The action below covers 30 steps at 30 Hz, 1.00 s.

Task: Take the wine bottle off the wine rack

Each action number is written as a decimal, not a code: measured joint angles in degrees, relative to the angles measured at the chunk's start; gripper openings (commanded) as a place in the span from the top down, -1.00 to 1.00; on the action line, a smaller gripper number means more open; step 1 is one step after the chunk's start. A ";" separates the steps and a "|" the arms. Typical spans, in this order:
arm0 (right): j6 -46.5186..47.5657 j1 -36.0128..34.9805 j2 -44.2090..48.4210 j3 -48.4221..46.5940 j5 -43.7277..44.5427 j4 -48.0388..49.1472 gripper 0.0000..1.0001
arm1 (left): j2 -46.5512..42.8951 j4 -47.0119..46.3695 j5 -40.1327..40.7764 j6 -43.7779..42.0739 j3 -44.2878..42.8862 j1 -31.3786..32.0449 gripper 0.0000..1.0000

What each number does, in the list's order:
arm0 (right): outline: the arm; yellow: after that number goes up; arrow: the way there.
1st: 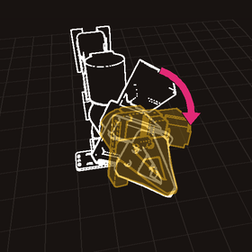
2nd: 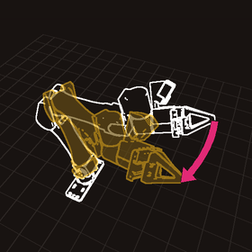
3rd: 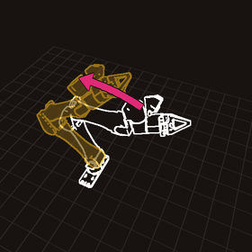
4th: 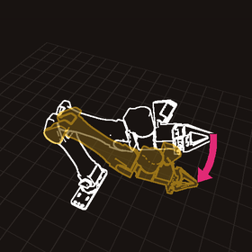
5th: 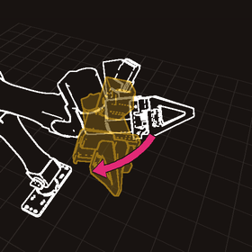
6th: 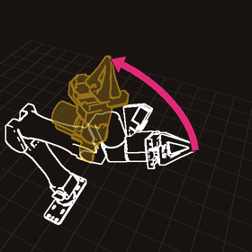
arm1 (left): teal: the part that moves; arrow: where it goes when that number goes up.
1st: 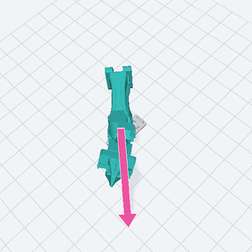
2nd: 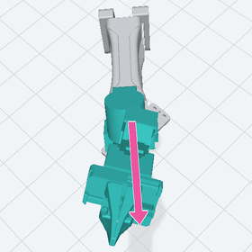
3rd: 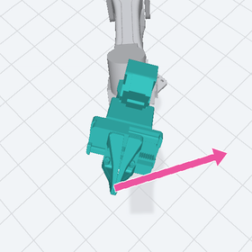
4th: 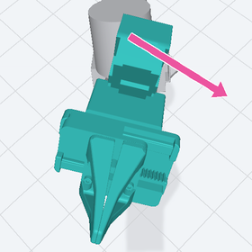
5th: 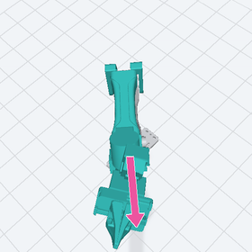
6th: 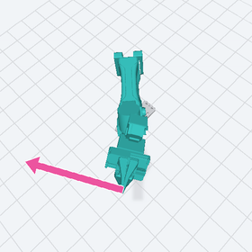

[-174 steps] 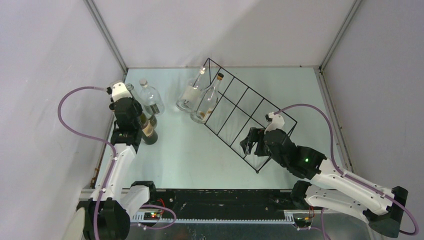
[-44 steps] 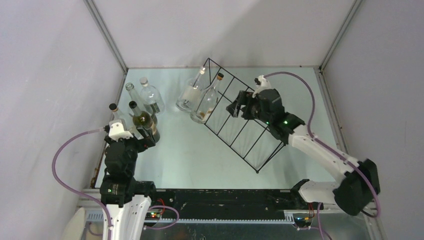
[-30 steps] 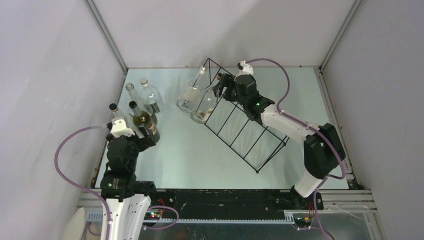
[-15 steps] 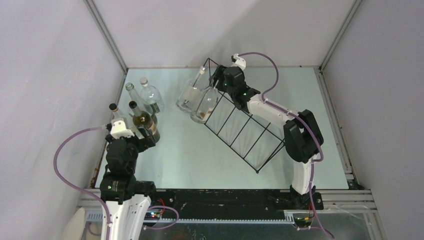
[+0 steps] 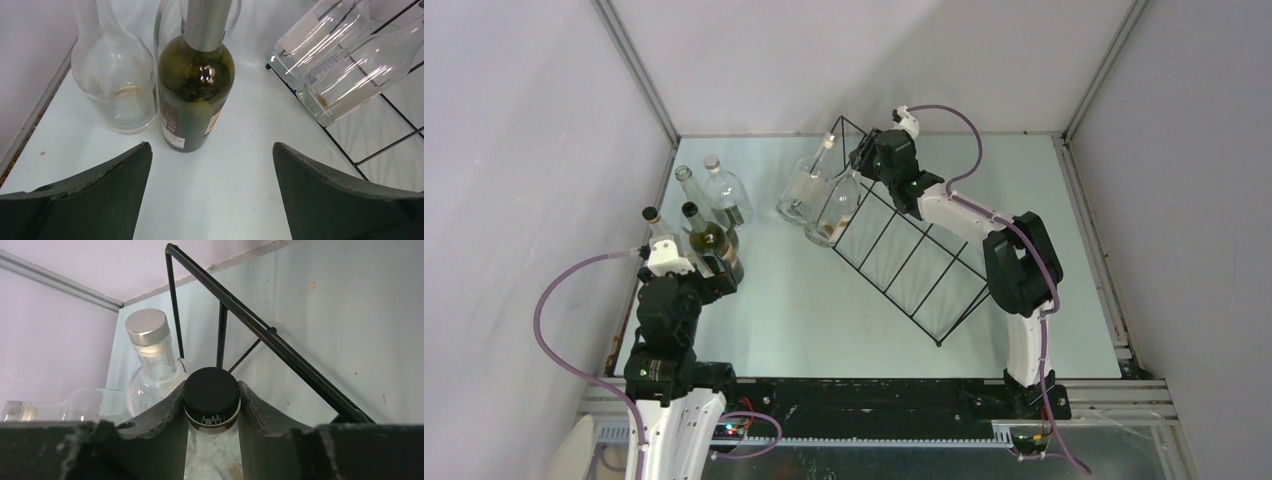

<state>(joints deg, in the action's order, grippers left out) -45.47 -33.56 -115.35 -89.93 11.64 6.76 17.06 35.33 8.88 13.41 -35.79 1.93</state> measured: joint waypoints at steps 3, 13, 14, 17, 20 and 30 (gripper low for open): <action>1.03 -0.02 -0.02 -0.02 -0.28 0.24 0.51 | 0.17 0.00 -0.26 -0.15 0.00 0.00 -0.96; 3.69 -1.05 1.95 5.01 0.13 7.30 1.00 | 0.20 -0.02 -0.61 -0.39 0.00 0.00 -0.96; 4.42 -1.46 2.62 5.84 0.39 8.11 1.00 | 0.20 -0.02 -0.61 -0.39 0.00 0.00 -0.95; 7.67 -3.23 4.85 7.85 1.77 9.51 1.00 | 0.20 0.00 -0.61 -0.39 0.00 0.00 -0.95; 11.43 -5.35 6.86 9.31 3.08 10.23 1.00 | 0.20 -0.02 -0.63 -0.39 0.00 0.00 -0.95; 22.43 -11.23 10.19 11.54 4.61 12.33 1.00 | 0.20 0.00 -0.70 -0.39 0.00 0.00 -0.95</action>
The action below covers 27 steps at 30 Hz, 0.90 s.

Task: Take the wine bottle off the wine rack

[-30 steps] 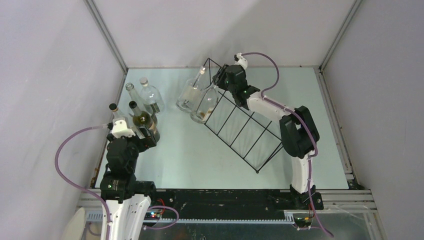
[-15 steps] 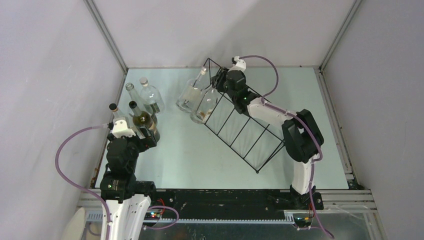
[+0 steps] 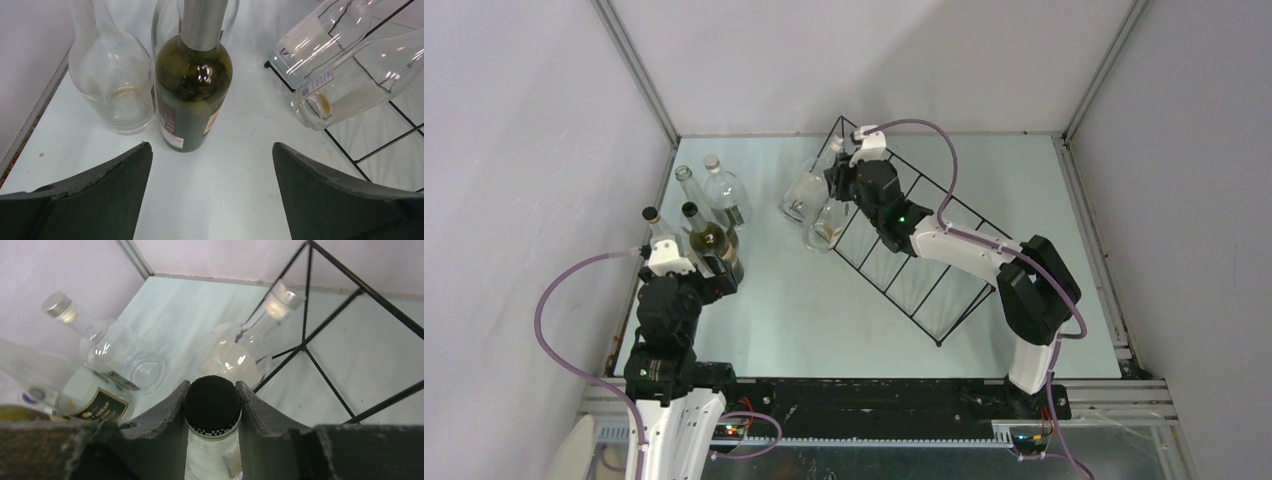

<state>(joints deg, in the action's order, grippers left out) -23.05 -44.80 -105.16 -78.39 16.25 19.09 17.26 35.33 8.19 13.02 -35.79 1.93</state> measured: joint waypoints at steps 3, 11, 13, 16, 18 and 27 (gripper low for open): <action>4.31 -2.25 0.87 0.98 -0.02 1.27 1.00 | 0.00 0.00 -0.02 0.00 0.00 0.00 -0.95; 14.49 -8.79 1.25 1.77 0.66 3.04 1.00 | 0.00 -0.02 -0.02 -0.02 0.00 0.00 -0.95; 16.13 -10.10 1.25 1.88 0.68 2.56 1.00 | 0.09 0.00 -0.07 -0.02 0.00 0.00 -0.95; 17.57 -11.52 1.25 2.62 0.61 1.70 1.00 | 0.22 -0.02 -0.44 -0.02 0.00 0.00 -0.95; 19.65 -13.20 1.38 3.13 0.79 0.94 1.00 | 0.24 -0.02 -0.68 -0.04 0.00 0.00 -0.95; 21.07 -17.70 4.09 3.19 1.64 -5.44 1.00 | 0.20 -0.02 -0.85 -0.07 0.00 0.04 -0.95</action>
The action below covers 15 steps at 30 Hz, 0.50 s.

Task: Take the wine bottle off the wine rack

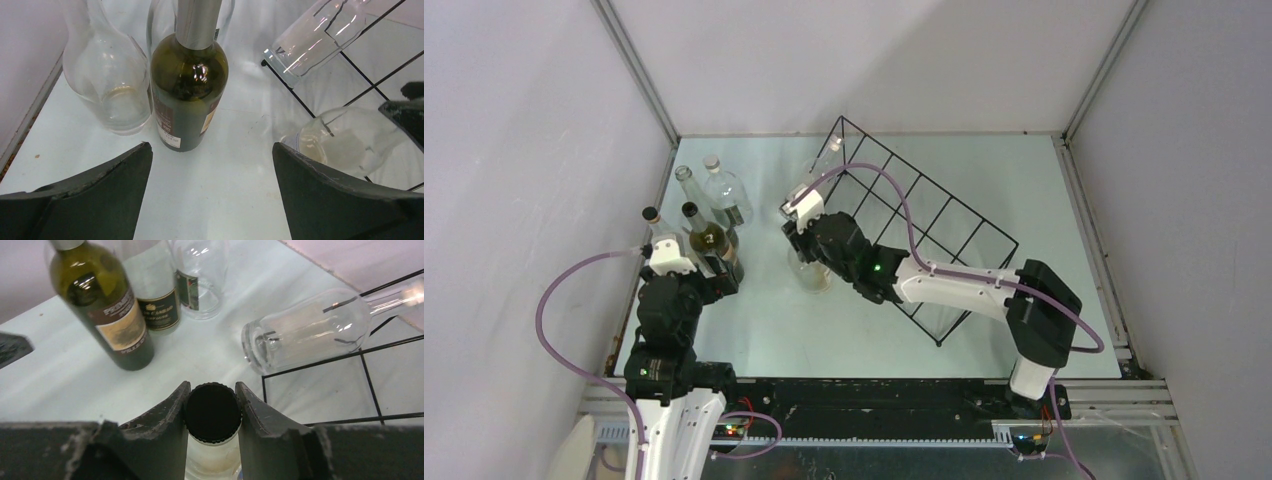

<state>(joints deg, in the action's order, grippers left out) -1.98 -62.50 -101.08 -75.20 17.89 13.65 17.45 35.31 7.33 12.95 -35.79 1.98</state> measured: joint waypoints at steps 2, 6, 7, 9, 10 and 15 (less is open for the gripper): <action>-0.20 -1.25 1.07 0.52 0.22 -1.46 1.00 | -0.13 0.00 0.00 0.00 0.00 0.00 -0.95; -0.59 -3.98 3.91 1.90 0.74 -5.33 0.95 | -0.81 0.00 0.00 0.02 0.00 0.00 -0.95; -0.63 -4.81 4.59 2.32 0.98 -6.19 0.91 | -1.07 0.00 0.02 0.02 0.00 0.00 -0.95; -1.05 -6.34 5.92 3.23 1.66 -7.45 0.79 | -1.66 0.00 0.11 0.02 0.00 0.00 -0.95; -1.31 -6.88 6.49 3.61 1.92 -8.02 0.71 | -2.05 0.00 0.37 0.02 0.00 0.00 -0.95; -4.04 -8.85 9.01 5.18 2.97 -10.82 0.09 | -4.35 0.44 2.03 0.04 -0.52 0.02 -0.95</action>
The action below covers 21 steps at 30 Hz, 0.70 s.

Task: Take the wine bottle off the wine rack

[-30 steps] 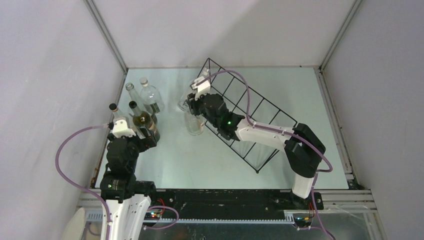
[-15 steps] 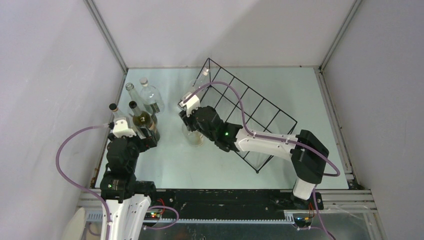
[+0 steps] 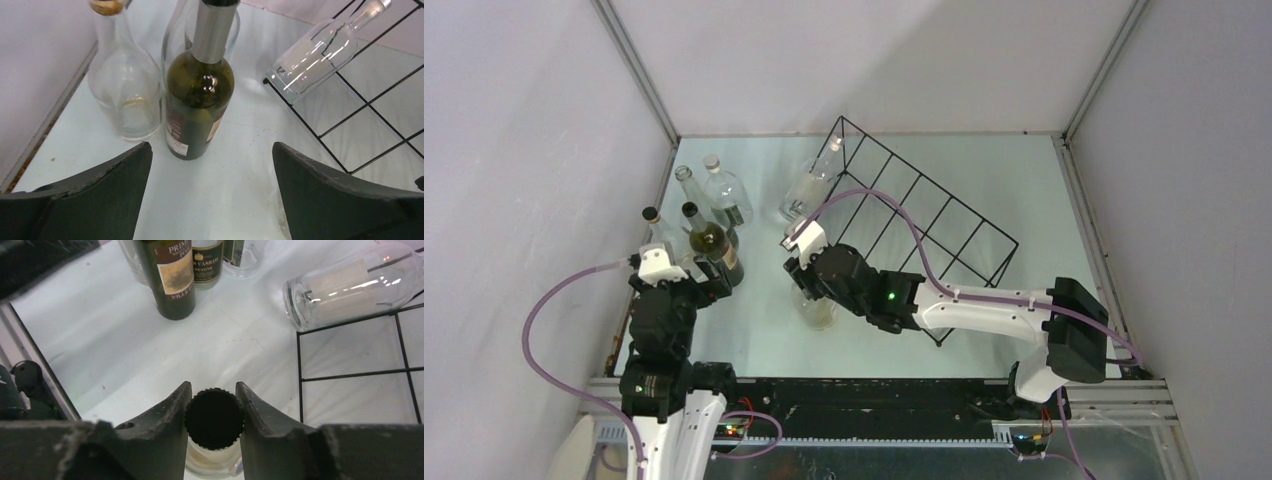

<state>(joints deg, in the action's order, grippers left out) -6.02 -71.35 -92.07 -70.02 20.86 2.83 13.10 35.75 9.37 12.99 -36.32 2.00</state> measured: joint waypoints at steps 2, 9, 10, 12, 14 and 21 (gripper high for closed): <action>-0.90 -0.07 0.35 0.04 0.24 -0.96 -0.04 | -0.28 0.96 0.96 0.04 -1.51 0.02 -0.94; -2.64 0.00 1.22 0.04 0.28 -1.33 -0.31 | -0.28 2.82 2.54 0.11 -10.49 0.02 -0.93; -2.84 0.00 1.29 0.04 0.11 -1.36 -0.36 | -0.28 3.23 2.47 0.13 -11.06 0.02 -0.93; -3.06 0.00 1.57 0.04 -0.11 -1.51 -0.41 | -0.31 4.44 2.03 0.17 -11.72 0.02 -0.87; -3.26 0.00 2.29 0.04 -0.09 -1.66 -0.43 | -0.31 5.77 0.85 0.50 -12.24 0.02 -0.80; -4.74 0.72 12.85 0.37 1.09 -2.38 -0.46 | -0.33 7.21 -8.55 1.49 -15.23 0.20 -0.87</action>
<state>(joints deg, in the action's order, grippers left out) -10.76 -70.63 -79.22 -69.65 21.96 0.45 12.78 42.96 0.82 14.48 -51.55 2.20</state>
